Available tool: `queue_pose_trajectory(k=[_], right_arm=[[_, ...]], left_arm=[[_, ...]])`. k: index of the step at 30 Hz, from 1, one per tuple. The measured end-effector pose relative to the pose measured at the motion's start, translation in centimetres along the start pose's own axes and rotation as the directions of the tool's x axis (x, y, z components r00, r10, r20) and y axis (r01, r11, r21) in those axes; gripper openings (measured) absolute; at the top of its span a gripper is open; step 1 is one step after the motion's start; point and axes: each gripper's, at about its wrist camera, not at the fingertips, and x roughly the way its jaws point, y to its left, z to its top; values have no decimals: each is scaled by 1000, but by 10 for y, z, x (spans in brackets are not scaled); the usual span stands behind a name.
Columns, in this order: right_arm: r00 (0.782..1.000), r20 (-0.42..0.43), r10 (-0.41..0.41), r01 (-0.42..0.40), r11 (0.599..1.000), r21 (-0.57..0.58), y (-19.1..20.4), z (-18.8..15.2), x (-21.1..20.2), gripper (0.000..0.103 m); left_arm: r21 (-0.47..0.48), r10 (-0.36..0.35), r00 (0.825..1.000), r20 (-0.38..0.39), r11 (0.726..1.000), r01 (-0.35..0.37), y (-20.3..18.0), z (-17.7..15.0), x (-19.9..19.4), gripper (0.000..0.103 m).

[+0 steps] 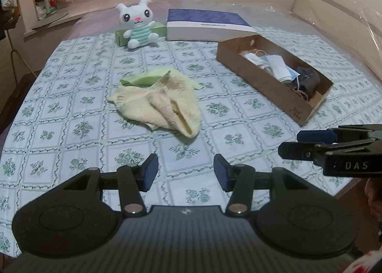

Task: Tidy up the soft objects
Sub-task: 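Move both tools back toward the cream towel and green cloth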

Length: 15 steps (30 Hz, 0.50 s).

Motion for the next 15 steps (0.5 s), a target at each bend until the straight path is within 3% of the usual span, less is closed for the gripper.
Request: queue_pose_trajectory(k=[15], right_arm=[[1000,-15,18,-18,1000,10,-1,19,59,56]], left_arm=[[-53,46,998,-36,997,-48,25,5,41,48]])
